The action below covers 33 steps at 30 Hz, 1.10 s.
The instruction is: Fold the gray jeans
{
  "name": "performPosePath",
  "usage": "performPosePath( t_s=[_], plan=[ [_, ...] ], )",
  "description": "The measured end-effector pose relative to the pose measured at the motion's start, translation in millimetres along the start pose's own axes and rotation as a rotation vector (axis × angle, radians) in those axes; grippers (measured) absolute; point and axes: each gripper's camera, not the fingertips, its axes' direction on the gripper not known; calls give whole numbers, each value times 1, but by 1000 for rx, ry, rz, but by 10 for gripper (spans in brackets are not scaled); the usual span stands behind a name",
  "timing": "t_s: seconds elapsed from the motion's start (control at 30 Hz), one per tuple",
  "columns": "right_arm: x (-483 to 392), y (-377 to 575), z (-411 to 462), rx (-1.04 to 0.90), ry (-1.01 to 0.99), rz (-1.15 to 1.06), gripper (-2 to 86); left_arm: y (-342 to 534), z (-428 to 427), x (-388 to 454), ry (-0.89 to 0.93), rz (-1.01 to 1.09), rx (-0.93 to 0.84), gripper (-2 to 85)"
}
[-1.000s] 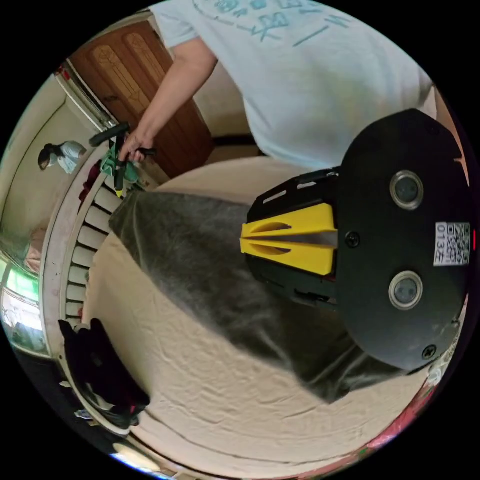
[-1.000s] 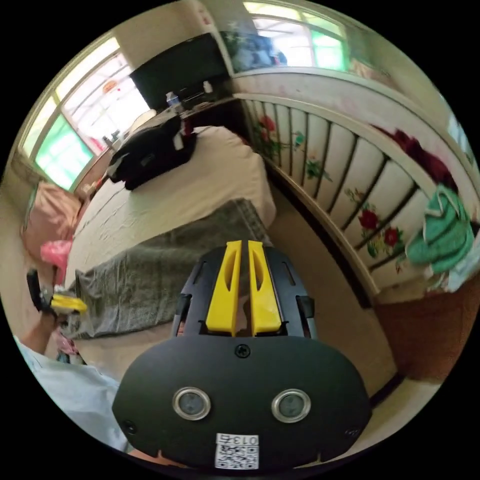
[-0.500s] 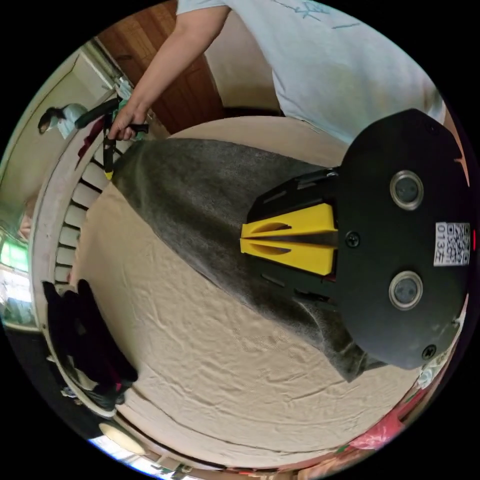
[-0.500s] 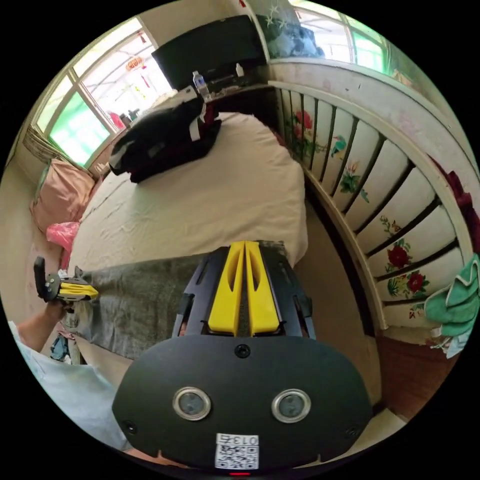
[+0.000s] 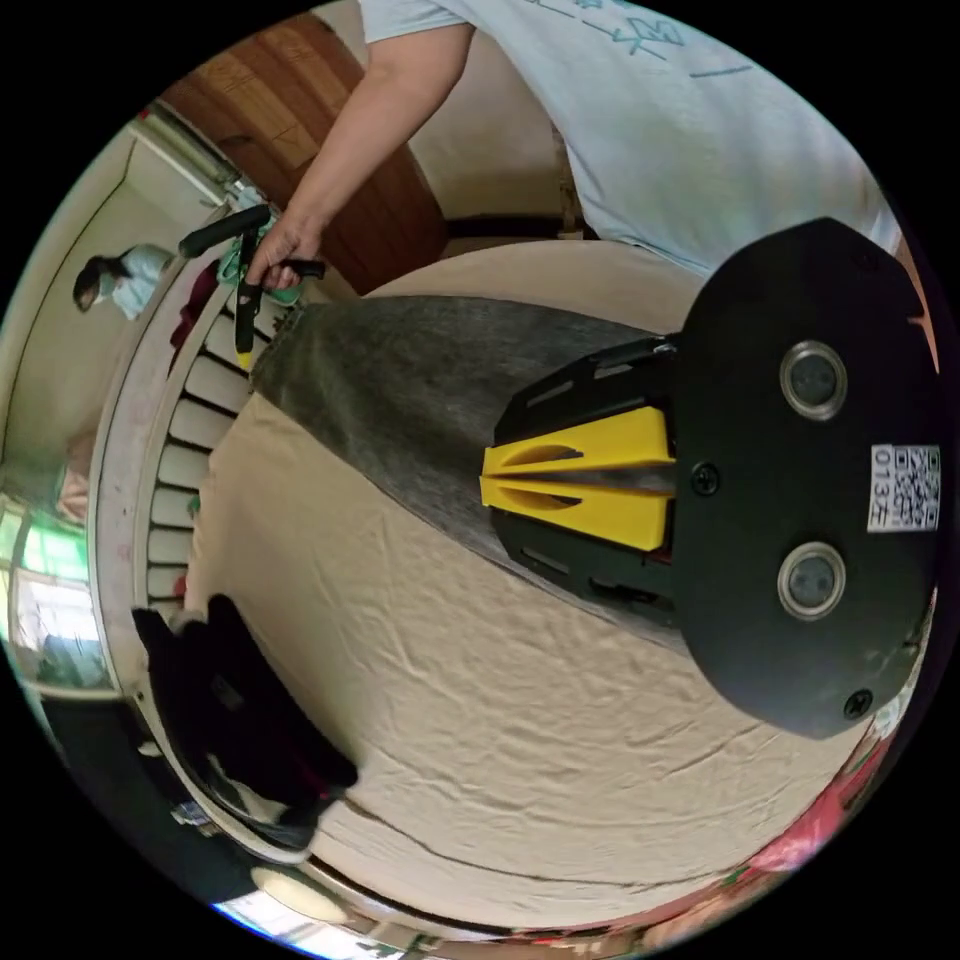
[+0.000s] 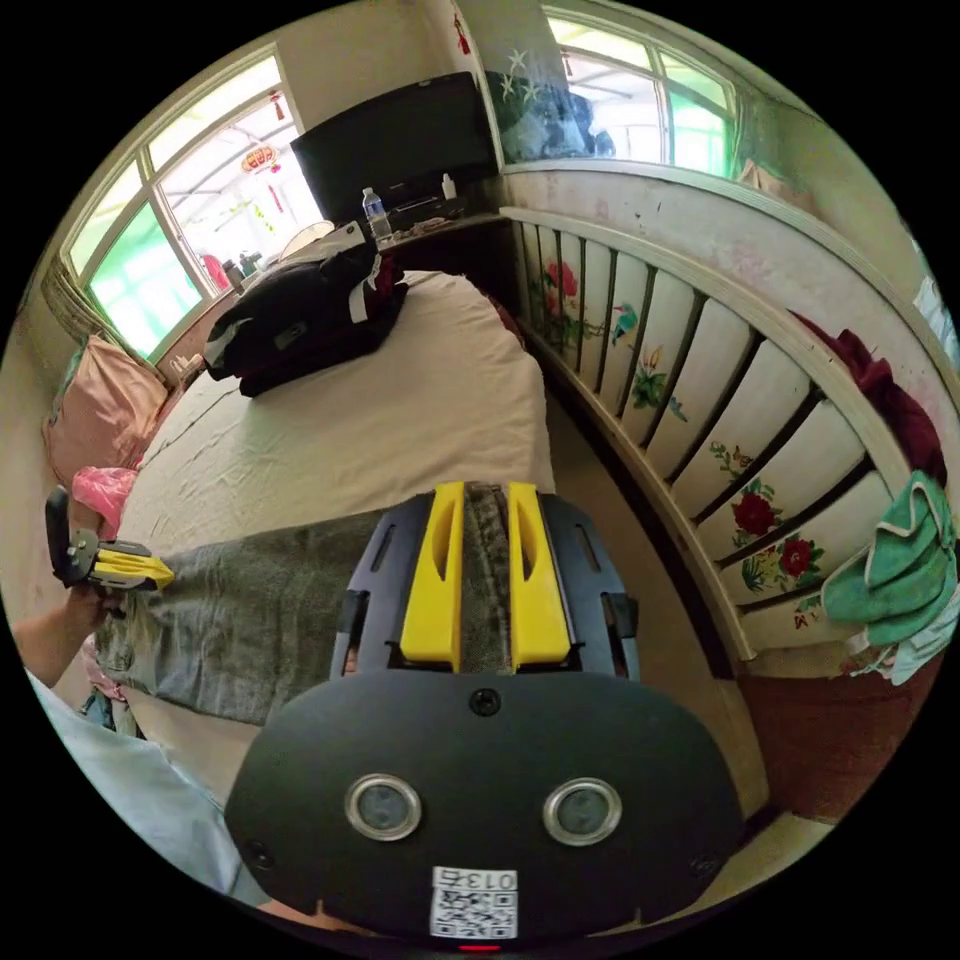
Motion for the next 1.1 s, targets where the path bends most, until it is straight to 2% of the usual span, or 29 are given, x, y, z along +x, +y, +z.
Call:
performPosePath(
  t_s=[0.17,0.33,0.37,0.43,0.5,0.57,0.7,0.8,0.97,1.1],
  plan=[
    [4,-10,24,-167,-7,-121,49,-57,45,19,46,151,-21,-4],
    [-30,3,-10,-13,290,-394,30,-82,85,25,4,187,-109,-3],
    [-29,9,-7,-19,349,-407,34,-83,98,23,4,178,-147,-3],
    [-8,12,-4,-59,342,-289,48,-82,106,19,25,173,-145,-2],
    [41,19,-29,-3,181,-29,109,-84,104,17,37,184,-105,-1],
    [77,34,-45,35,32,128,147,-94,96,13,54,205,-8,5],
    [135,81,-43,67,-265,352,166,-136,107,13,127,233,51,35],
    [155,97,-26,49,-390,426,166,-177,128,21,134,270,64,77],
    [175,99,-10,81,-524,458,129,-235,174,36,188,355,-47,97],
    [180,95,-21,105,-471,409,54,-249,193,48,162,433,-119,115]
  ],
)
